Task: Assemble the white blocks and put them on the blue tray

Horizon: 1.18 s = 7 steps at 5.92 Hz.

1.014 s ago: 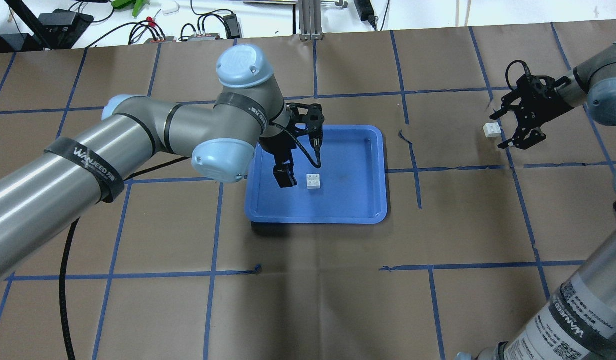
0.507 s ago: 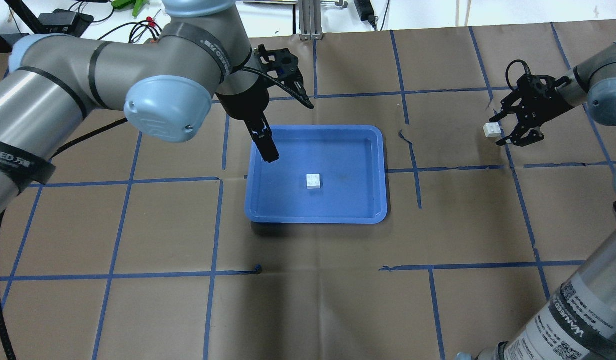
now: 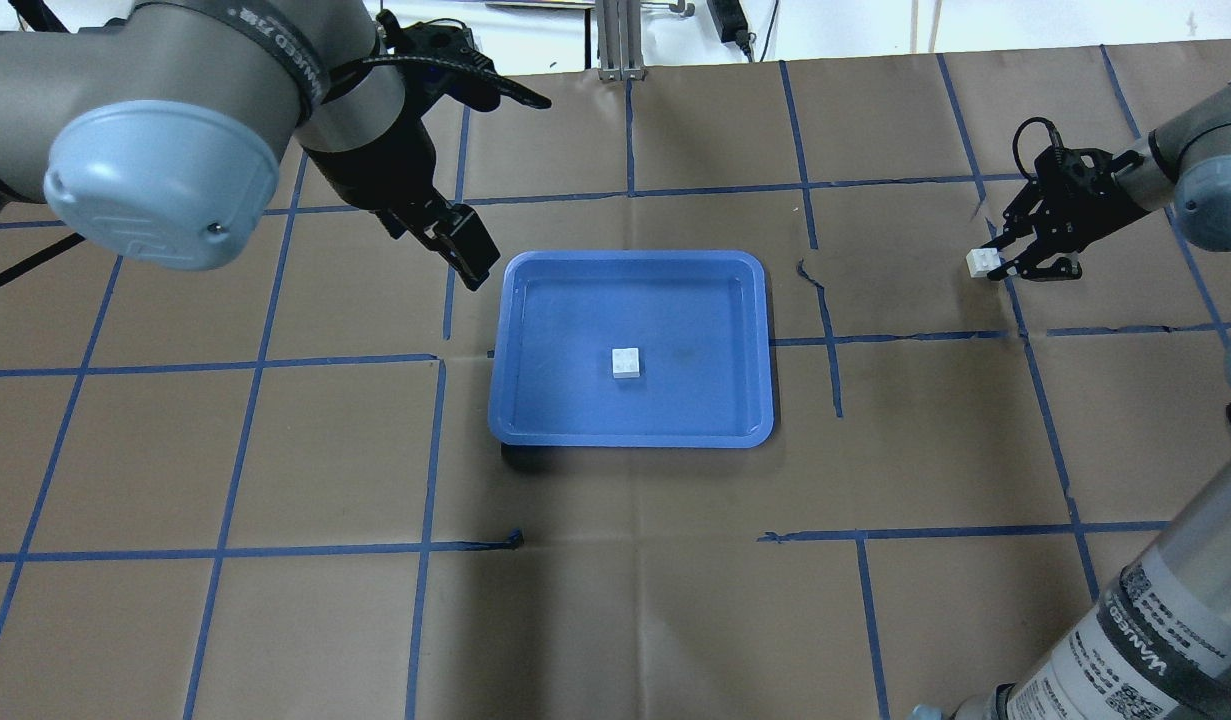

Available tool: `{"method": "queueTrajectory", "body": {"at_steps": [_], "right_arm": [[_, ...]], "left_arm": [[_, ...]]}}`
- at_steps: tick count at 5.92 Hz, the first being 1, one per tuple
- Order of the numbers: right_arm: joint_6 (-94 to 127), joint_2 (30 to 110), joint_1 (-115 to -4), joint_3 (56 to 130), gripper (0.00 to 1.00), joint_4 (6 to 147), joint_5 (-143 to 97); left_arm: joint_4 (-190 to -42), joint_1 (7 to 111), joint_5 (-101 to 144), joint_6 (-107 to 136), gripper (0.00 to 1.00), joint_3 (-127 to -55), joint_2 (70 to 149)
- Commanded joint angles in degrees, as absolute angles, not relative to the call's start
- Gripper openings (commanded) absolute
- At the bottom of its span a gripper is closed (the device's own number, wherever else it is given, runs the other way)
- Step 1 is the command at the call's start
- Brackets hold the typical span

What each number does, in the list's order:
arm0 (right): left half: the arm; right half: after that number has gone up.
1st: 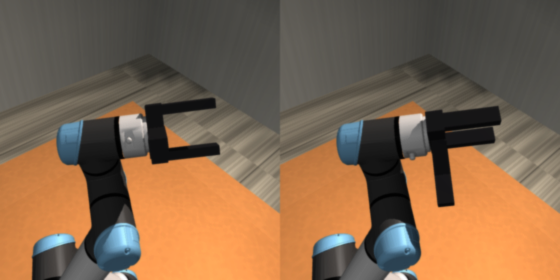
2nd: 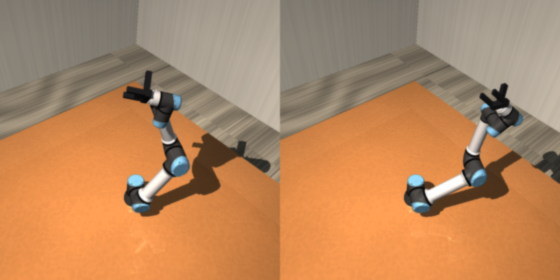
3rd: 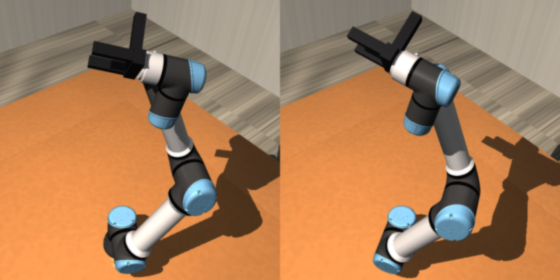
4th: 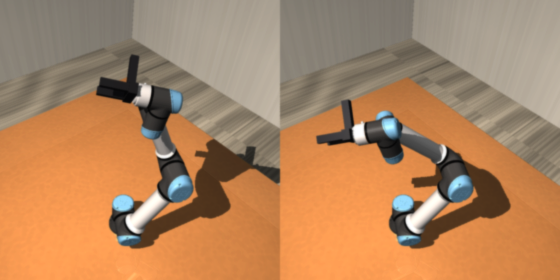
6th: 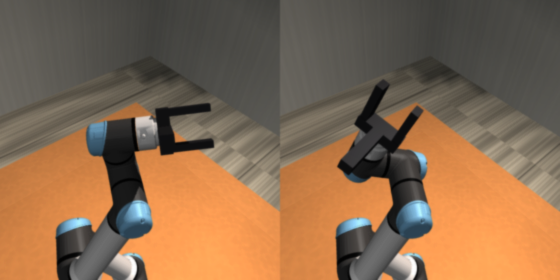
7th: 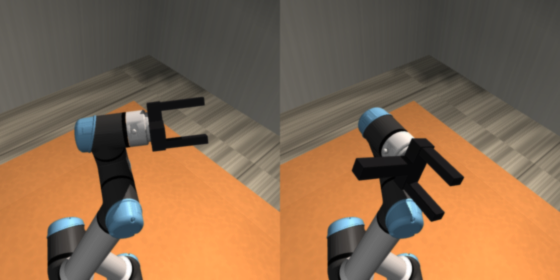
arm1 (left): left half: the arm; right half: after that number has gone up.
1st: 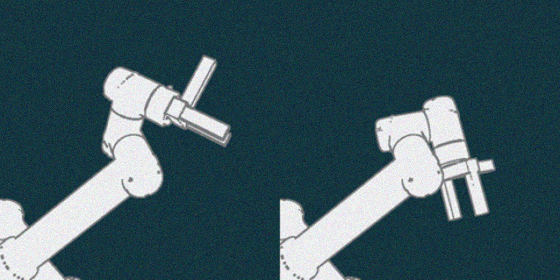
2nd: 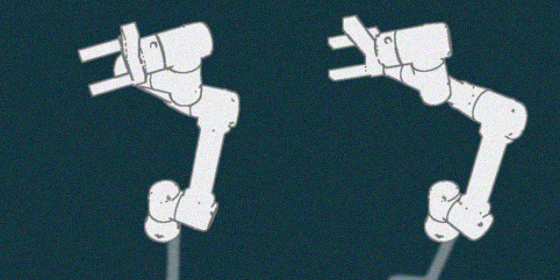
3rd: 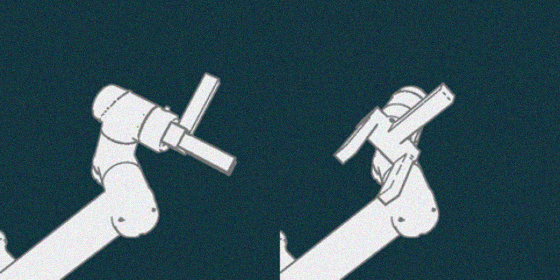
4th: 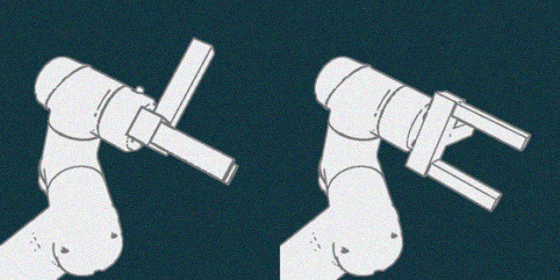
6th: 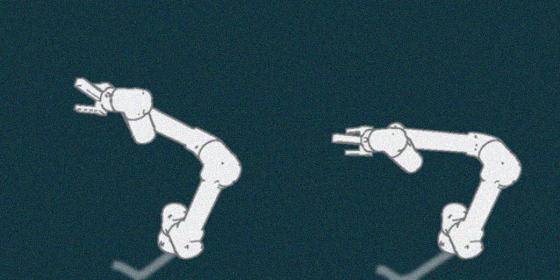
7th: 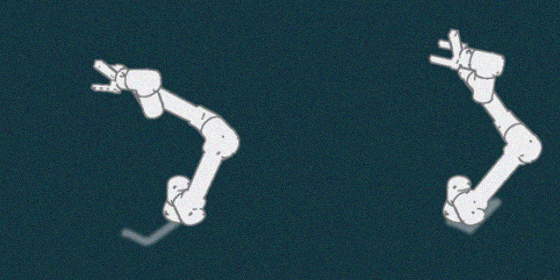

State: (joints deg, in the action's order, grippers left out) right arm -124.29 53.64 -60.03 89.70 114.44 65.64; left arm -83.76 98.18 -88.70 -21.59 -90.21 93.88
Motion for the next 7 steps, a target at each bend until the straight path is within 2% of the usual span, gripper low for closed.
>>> {"method": "queueTrajectory", "body": {"at_steps": [1, 3, 7], "right_arm": [[-123.84, 53.96, -60.03, 89.30, 0.30, 114.35, 65.65], [-122.97, 54.31, -61.34, 87.38, 0.27, 113.65, 65.74], [-117.99, 62.12, -72.30, 87.71, 0.25, 108.81, 65.13]], "left_arm": [[-82.36, 97.91, -89.91, -4.99, 0.99, -90.44, 93.51], [-80.26, 97.91, -89.91, -2.11, 0.99, -90.61, 94.04], [-78.49, 97.56, -89.91, -2.20, 0.99, -90.88, 93.96]]}}
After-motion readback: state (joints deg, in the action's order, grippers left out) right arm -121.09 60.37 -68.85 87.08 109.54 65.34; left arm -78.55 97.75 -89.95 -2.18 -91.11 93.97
